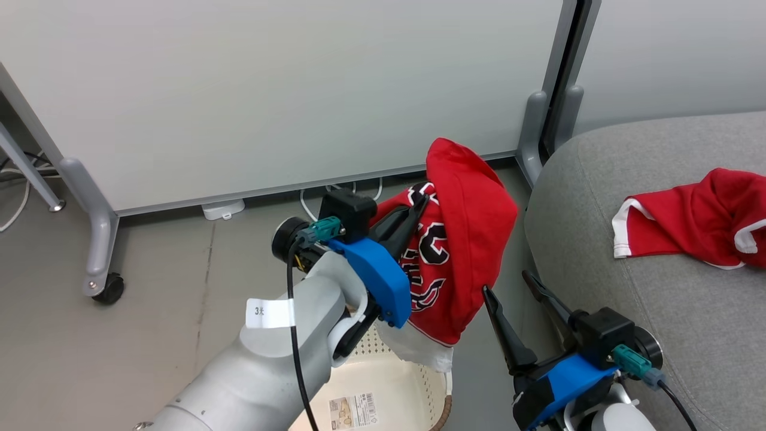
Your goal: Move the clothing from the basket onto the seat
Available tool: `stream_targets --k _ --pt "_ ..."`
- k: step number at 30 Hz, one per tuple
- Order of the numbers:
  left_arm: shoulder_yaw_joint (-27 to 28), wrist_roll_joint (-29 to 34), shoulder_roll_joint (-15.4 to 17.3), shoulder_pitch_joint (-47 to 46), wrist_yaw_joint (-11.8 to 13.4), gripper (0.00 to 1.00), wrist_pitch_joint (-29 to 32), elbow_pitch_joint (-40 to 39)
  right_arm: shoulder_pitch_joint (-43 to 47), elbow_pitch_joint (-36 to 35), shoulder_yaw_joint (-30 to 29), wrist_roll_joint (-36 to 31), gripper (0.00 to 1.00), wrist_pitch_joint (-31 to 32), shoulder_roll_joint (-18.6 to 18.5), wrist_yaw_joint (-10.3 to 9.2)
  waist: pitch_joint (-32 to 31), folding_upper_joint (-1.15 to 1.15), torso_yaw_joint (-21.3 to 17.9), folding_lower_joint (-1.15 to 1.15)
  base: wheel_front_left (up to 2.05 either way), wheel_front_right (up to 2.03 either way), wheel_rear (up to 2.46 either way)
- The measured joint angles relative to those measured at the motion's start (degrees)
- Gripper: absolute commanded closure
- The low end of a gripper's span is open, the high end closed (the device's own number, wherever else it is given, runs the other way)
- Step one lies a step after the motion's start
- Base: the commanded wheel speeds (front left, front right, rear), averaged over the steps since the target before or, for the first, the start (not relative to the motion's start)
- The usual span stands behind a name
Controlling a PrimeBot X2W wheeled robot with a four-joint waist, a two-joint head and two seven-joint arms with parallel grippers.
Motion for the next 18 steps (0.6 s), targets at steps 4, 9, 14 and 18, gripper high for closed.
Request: stream_targets --k 4,9,14,18 --pt "-0.56 -0.75 -0.25 -1.49 0.00 1.00 0.00 -0.47 0.07 -0.20 0.34 0.10 0.00 0.38 0.00 0.00 -0.48 0.00 0.14 0.00 0.00 0.00 0.00" --pt "-0.70 -0.97 -0.33 -1.95 0.00 1.00 -0.07 -0.58 0.14 -0.27 0.59 0.14 0.00 0.51 0.00 0.00 -0.86 0.00 0.11 0.00 0.00 0.00 0.00" --pt "-1.32 -1.21 -0.42 -1.95 0.00 1.00 -0.07 -0.43 0.77 -0.19 0.93 0.27 0.00 0.52 0.00 0.00 -1.20 0.00 0.18 0.00 0.00 0.00 0.00" --pt "-1.43 -1.21 -0.43 -1.95 0.00 1.00 -0.07 -0.07 0.88 -0.14 1.08 0.31 0.00 0.52 0.00 0.00 -1.24 0.00 0.20 0.01 0.00 0.00 0.00"
